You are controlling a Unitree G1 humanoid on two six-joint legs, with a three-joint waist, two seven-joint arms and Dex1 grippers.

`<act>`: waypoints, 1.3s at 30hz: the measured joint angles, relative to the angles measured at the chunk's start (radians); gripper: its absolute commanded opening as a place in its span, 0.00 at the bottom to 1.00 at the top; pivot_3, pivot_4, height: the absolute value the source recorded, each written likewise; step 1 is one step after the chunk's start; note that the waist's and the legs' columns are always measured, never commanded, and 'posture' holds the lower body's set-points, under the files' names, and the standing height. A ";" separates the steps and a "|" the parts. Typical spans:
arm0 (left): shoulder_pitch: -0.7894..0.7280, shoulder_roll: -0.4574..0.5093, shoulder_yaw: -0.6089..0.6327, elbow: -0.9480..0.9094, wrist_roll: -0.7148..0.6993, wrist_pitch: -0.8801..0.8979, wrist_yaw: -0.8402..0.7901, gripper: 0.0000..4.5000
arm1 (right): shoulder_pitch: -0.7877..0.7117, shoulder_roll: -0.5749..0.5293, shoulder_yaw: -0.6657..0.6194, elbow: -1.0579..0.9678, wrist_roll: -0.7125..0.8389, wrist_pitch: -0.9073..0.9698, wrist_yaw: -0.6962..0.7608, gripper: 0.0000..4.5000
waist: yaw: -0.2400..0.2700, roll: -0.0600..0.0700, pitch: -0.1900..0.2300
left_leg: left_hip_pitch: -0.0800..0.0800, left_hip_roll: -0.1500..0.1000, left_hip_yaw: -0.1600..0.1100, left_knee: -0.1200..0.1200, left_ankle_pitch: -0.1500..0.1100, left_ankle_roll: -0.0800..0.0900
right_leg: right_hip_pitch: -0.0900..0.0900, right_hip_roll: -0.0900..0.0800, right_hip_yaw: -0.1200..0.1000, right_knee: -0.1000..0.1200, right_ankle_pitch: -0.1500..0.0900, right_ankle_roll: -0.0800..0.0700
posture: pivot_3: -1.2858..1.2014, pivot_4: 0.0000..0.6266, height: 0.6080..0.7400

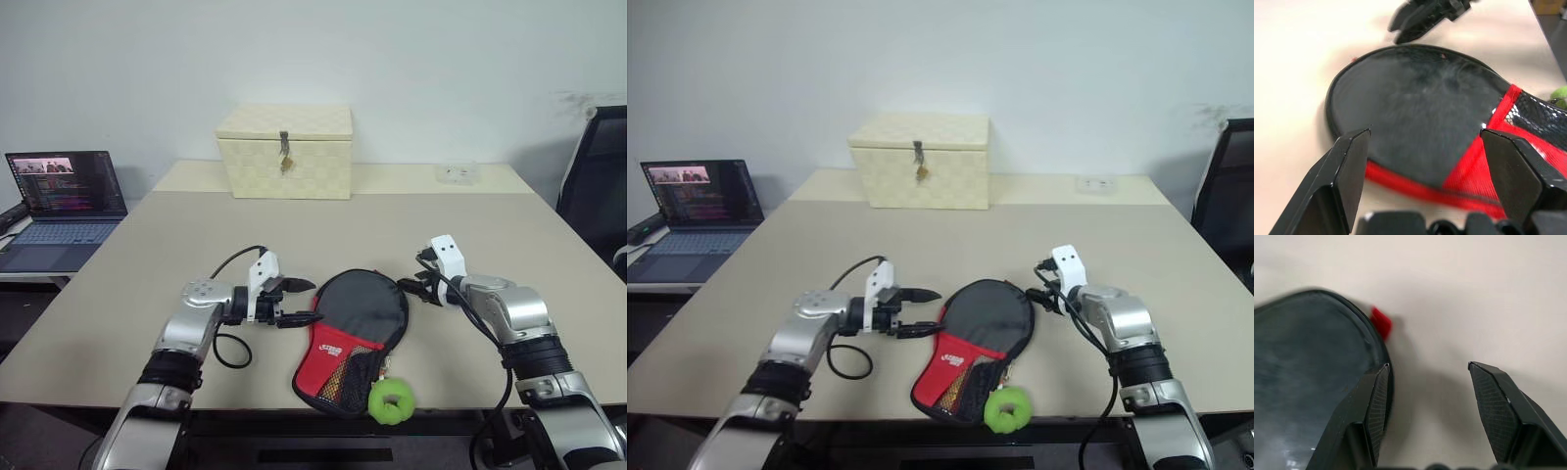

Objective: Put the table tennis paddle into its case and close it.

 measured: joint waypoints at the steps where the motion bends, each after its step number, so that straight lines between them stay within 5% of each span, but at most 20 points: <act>1: 0.021 0.009 0.009 -0.032 -0.010 0.019 0.010 0.87 | 0.002 0.000 -0.005 0.008 0.001 0.001 0.000 0.63 | 0.000 0.000 0.000 | 0.000 0.000 0.000 0.000 0.000 0.000 | 0.000 0.000 0.000 0.000 0.000 0.000 | 0.52 0.24 1.00; 4: 0.070 0.025 0.013 -0.108 -0.031 0.066 0.042 0.87 | 0.011 0.003 -0.027 0.010 0.022 0.036 0.012 0.63 | 0.000 0.000 0.000 | 0.000 0.000 0.000 0.002 0.000 0.000 | 0.001 0.001 0.000 0.002 0.001 0.000 | 0.52 0.24 1.00; 8: 0.100 0.028 0.014 -0.159 -0.049 0.107 0.081 0.87 | 0.015 0.018 -0.043 0.010 0.049 0.090 0.030 0.43 | -0.003 0.000 0.000 | 0.001 0.001 0.000 0.003 0.000 0.000 | 0.001 0.002 0.000 0.004 0.001 -0.001 | 0.52 0.24 1.00; 21: 0.120 0.055 0.014 -0.197 -0.068 0.117 0.123 0.87 | 0.012 -0.007 -0.060 0.011 0.030 0.019 0.020 0.43 | -0.007 0.001 0.001 | 0.002 0.000 0.001 0.003 0.000 0.000 | 0.001 0.002 0.001 0.006 0.000 -0.001 | 0.52 0.24 1.00; 27: 0.124 0.055 0.011 -0.225 -0.094 0.134 0.116 0.87 | 0.024 0.023 -0.160 -0.120 0.126 0.137 -0.001 0.43 | -0.007 0.001 0.001 | 0.003 0.001 0.001 0.003 0.000 0.000 | 0.001 0.002 0.001 0.007 0.000 -0.001 | 0.52 0.24 1.00; 39: 0.123 0.100 0.007 -0.276 -0.166 0.209 0.011 0.87 | 0.095 0.092 -0.082 -0.126 0.098 0.121 -0.062 0.43 | -0.008 0.002 0.001 | 0.003 0.000 0.001 0.004 0.000 0.000 | 0.001 0.003 0.001 0.008 0.000 -0.001 | 0.52 0.24 1.00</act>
